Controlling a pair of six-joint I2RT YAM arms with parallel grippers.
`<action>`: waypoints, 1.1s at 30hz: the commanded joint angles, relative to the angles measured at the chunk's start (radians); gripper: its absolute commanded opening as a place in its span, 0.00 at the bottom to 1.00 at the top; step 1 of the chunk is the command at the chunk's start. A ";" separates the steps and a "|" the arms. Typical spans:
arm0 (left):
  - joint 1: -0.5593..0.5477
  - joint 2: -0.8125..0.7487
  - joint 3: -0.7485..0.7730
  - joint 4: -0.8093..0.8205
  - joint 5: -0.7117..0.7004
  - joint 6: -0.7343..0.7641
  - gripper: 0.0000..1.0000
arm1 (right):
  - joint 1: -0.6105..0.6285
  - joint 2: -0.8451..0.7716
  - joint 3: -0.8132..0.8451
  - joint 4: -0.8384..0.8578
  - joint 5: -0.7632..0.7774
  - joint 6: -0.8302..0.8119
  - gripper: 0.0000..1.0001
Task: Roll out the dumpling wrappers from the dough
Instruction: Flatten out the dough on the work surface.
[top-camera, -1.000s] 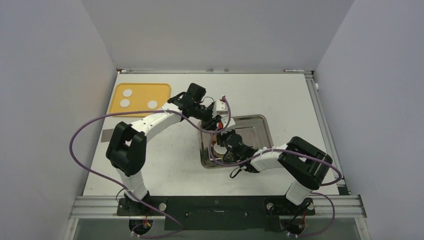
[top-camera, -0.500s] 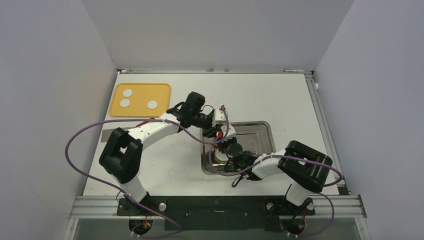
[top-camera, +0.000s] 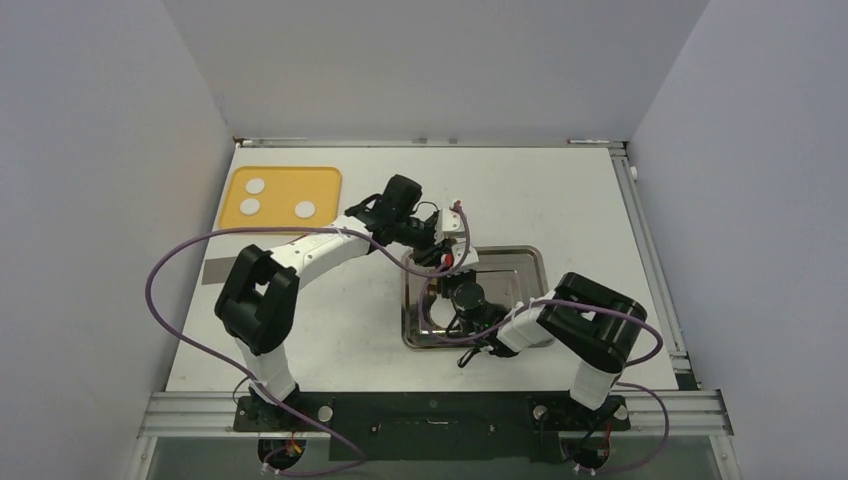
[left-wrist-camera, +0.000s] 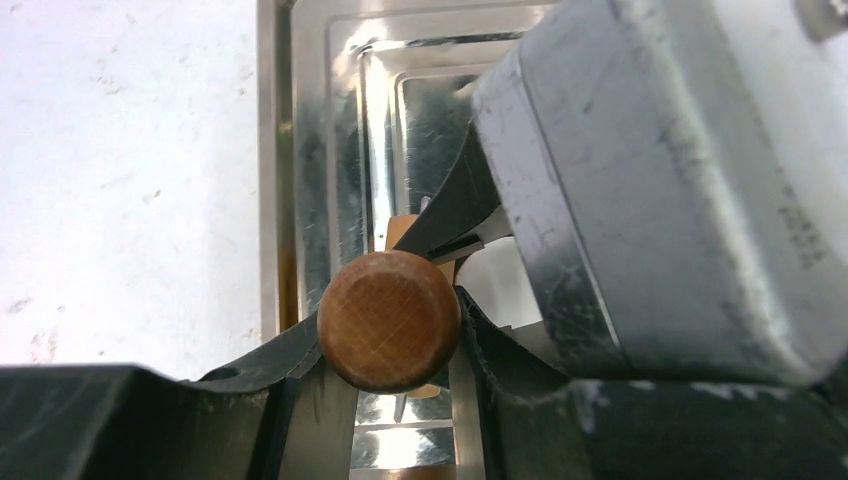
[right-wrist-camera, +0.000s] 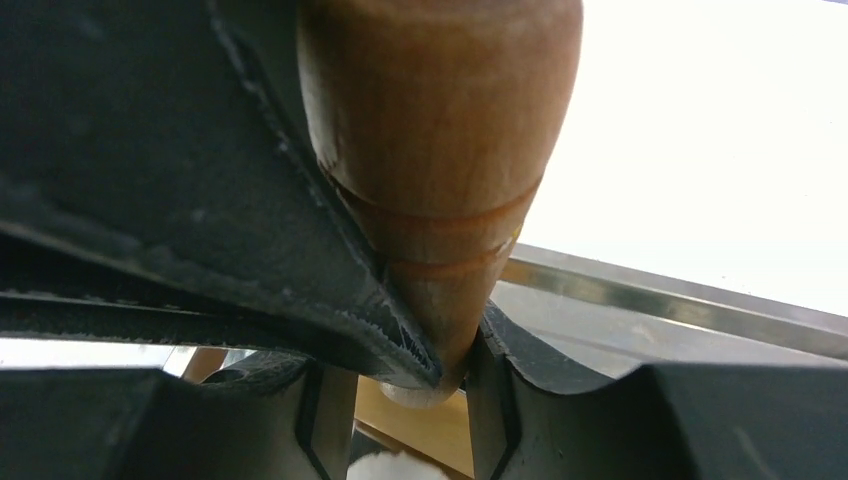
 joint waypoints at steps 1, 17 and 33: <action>-0.096 0.094 0.079 -0.226 -0.047 -0.005 0.00 | -0.045 0.104 0.074 -0.352 -0.259 -0.021 0.08; -0.148 -0.097 0.263 -0.490 -0.005 0.051 0.00 | 0.071 -0.246 0.209 -0.568 -0.116 -0.227 0.08; -0.235 -0.049 -0.061 -0.209 0.066 -0.018 0.00 | 0.090 -0.195 -0.055 -0.363 -0.114 0.000 0.08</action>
